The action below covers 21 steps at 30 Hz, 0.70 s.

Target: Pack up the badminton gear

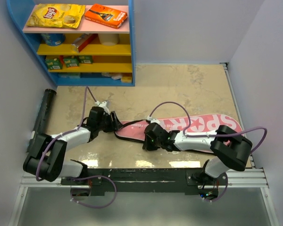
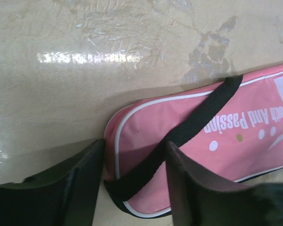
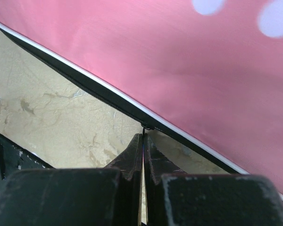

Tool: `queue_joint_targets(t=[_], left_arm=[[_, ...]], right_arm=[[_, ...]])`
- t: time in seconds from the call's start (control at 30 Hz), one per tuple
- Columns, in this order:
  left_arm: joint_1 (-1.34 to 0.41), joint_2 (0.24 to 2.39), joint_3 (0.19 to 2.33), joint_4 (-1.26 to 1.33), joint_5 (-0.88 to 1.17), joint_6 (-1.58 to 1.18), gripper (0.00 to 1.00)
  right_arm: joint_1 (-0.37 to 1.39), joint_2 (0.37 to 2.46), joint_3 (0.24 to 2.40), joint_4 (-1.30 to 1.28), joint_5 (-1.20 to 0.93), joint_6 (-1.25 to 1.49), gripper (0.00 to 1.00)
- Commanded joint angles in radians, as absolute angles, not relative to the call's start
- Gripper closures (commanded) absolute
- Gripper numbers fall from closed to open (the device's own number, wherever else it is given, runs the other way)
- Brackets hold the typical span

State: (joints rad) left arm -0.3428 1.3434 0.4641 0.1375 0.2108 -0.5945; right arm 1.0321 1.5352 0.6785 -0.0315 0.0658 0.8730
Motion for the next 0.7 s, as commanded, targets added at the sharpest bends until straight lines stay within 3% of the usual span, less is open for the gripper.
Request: queue_joint_targets(t=[0.0, 0.1, 0.23, 0.67], left_arm=[[-0.377, 1.4, 0.422, 0.287, 0.31, -0.621, 0.61], [-0.399, 1.426, 0.394, 0.339, 0.328, -0.637, 0.82], [-0.406, 1.447, 0.348, 0.397, 0.367, -0.649, 0.97], [-0.406, 1.284, 0.221, 0.371, 0.317, -0.71, 1.0]], right_arm=[[1.031, 1.558, 0.71, -0.008, 0.054, 0.859, 1.0], [1.031, 1.585, 0.739, -0.009, 0.054, 0.853, 1.0], [1.032, 1.623, 0.772, -0.012, 0.051, 0.842, 1.0], [1.016, 1.747, 0.87, -0.071, 0.06, 0.726, 1.0]])
